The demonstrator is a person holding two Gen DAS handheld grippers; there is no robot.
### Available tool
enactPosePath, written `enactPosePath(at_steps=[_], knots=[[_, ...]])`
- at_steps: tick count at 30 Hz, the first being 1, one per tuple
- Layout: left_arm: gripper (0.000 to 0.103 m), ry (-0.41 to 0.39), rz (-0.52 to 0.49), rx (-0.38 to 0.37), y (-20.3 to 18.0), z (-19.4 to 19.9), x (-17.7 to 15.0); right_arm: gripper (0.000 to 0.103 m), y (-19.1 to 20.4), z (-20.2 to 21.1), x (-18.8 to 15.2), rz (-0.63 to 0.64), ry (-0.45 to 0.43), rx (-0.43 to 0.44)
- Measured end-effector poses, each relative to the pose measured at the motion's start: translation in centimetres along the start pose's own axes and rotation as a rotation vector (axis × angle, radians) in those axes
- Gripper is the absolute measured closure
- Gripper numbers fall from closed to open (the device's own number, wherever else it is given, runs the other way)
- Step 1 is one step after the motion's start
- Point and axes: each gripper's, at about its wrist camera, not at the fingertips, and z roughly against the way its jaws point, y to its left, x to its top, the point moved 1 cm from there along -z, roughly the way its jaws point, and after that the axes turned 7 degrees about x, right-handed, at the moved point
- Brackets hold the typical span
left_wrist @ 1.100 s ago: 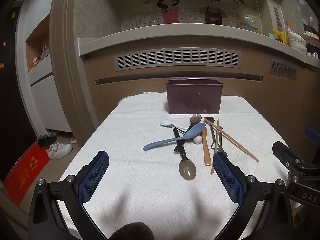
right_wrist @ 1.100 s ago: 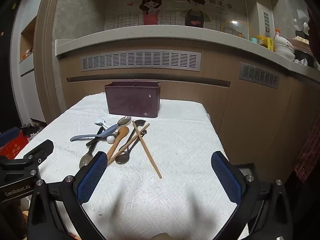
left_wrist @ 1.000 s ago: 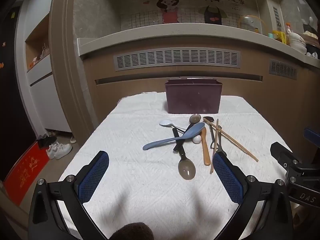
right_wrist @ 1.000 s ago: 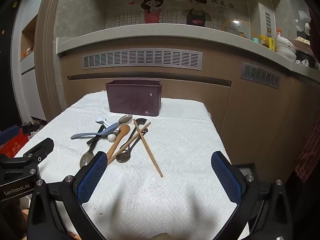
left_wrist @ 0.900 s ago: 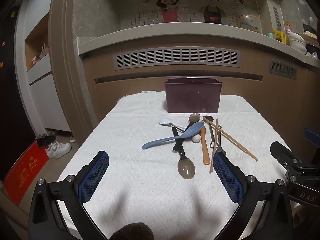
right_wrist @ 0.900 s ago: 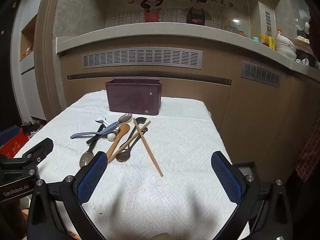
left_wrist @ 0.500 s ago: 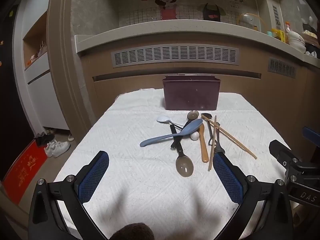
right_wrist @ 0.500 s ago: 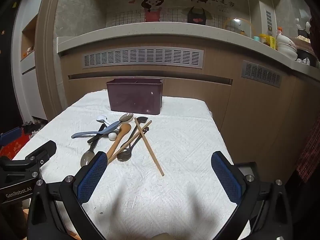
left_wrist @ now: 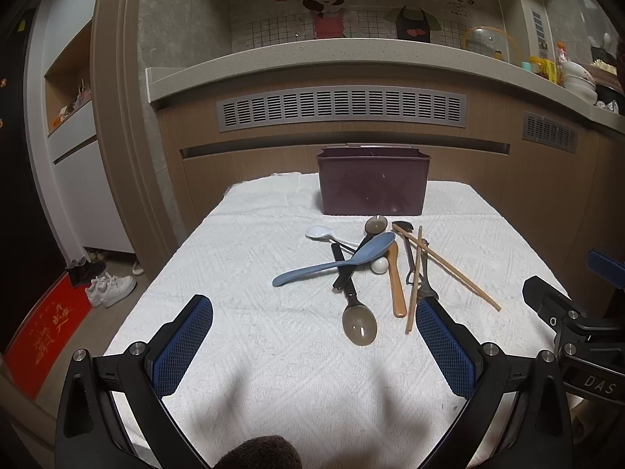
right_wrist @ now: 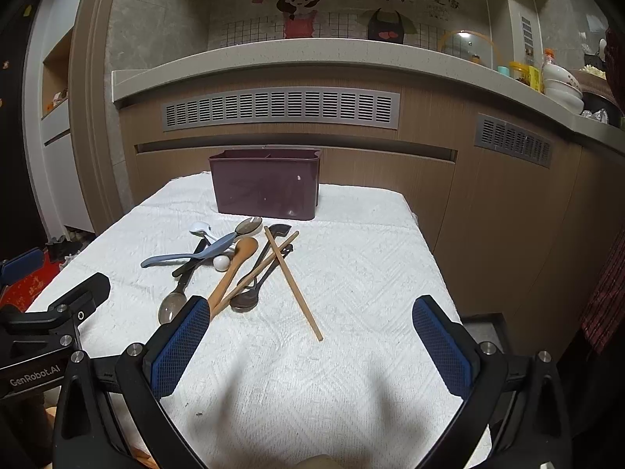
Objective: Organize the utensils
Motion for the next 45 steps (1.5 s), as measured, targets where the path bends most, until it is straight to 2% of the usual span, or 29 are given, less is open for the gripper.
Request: enactPosePath(at_steps=[45], knots=[[0.000, 0.023, 0.003, -0.007, 0.17, -0.56, 0.10, 0.000, -0.08, -0.34, -0.30, -0.008, 0.015, 0.010]])
